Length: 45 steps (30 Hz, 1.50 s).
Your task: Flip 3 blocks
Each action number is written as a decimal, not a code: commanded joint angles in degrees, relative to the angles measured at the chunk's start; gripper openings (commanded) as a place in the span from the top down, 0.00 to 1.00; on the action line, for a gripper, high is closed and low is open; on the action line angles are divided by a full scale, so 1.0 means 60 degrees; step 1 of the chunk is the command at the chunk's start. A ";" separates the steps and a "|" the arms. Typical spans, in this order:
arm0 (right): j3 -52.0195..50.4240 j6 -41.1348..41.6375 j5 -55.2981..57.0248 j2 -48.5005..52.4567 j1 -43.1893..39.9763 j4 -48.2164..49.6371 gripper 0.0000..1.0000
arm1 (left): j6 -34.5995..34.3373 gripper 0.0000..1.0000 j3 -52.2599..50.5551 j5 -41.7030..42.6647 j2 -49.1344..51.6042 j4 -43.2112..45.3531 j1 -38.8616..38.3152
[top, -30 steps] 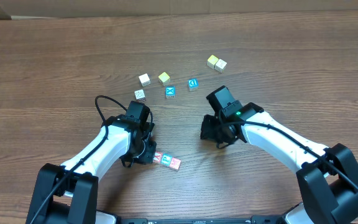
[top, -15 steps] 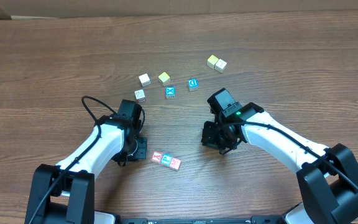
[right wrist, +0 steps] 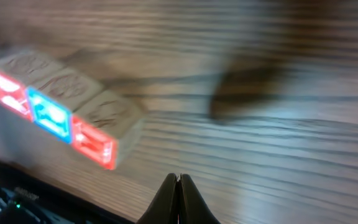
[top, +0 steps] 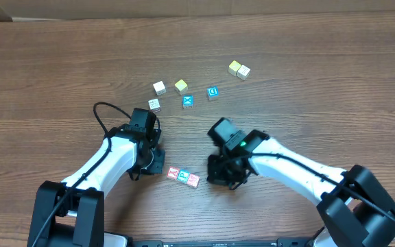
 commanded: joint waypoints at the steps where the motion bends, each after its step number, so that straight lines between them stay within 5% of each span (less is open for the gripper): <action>1: -0.0029 0.1038 0.0772 -0.0215 0.0608 0.0200 0.96 | 0.1220 0.96 0.0175 0.0998 0.0033 0.0171 0.0036; 14: -0.0055 0.2626 0.2000 -0.0215 0.1428 0.0295 0.96 | 0.1963 0.96 0.0175 0.1756 0.0033 0.0415 0.0036; 45: -0.0820 0.3344 0.1712 0.0040 0.1432 0.2266 0.96 | 0.2051 0.96 0.0146 0.2138 0.0033 0.0335 0.0033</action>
